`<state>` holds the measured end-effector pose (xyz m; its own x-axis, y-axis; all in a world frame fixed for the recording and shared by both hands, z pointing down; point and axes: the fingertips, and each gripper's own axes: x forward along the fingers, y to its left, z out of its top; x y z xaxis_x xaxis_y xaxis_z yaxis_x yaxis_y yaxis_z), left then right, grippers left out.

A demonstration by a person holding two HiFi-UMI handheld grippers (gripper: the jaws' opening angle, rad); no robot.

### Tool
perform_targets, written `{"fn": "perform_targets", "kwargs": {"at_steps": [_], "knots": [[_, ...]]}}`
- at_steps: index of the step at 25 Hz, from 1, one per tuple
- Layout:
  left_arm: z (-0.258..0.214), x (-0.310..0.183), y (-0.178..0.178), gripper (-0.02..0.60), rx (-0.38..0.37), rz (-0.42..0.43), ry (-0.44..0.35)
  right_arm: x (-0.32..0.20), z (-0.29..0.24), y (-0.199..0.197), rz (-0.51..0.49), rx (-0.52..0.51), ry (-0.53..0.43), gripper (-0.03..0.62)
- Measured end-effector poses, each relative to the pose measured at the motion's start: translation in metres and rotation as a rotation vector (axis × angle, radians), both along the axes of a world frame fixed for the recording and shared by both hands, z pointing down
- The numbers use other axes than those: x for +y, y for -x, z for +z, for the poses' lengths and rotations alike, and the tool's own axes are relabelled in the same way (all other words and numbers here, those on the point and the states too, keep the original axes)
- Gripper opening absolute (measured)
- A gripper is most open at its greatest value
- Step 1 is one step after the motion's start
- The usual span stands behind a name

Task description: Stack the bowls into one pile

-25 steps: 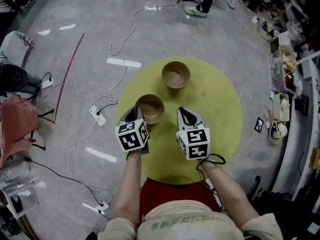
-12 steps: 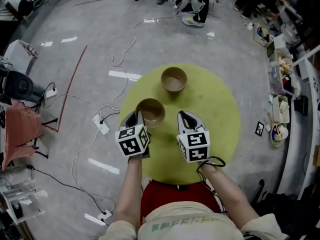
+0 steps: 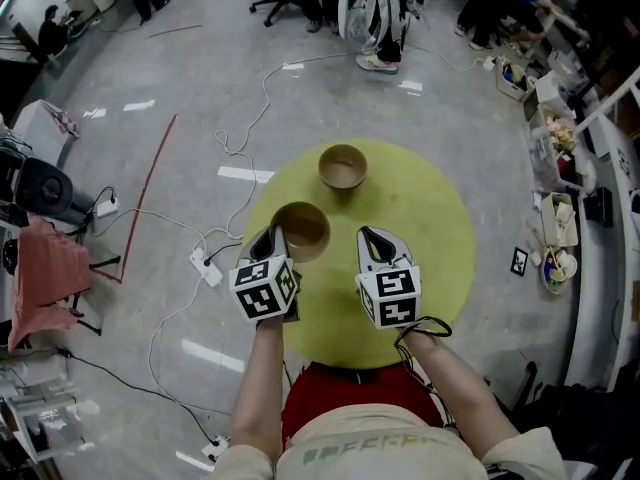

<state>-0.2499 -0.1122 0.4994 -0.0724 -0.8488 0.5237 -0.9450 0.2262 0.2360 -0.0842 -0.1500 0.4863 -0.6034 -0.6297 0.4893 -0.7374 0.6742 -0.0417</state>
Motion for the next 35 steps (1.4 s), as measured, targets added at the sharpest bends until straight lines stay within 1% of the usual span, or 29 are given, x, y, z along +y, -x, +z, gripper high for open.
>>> {"fn": "perform_targets", "kwargs": {"at_steps": [17, 29, 35], "knots": [[-0.052, 0.013, -0.027, 0.031, -0.040, 0.087, -0.103, 0.026, -0.039, -0.034, 0.100, -0.025, -0.083, 0.037], [-0.088, -0.006, -0.062, 0.031, -0.065, 0.170, -0.185, 0.023, -0.061, -0.065, 0.180, -0.057, -0.128, 0.037], [-0.113, -0.016, -0.069, 0.031, -0.087, 0.217, -0.225, 0.024, -0.078, -0.071, 0.210, -0.072, -0.156, 0.037]]}}
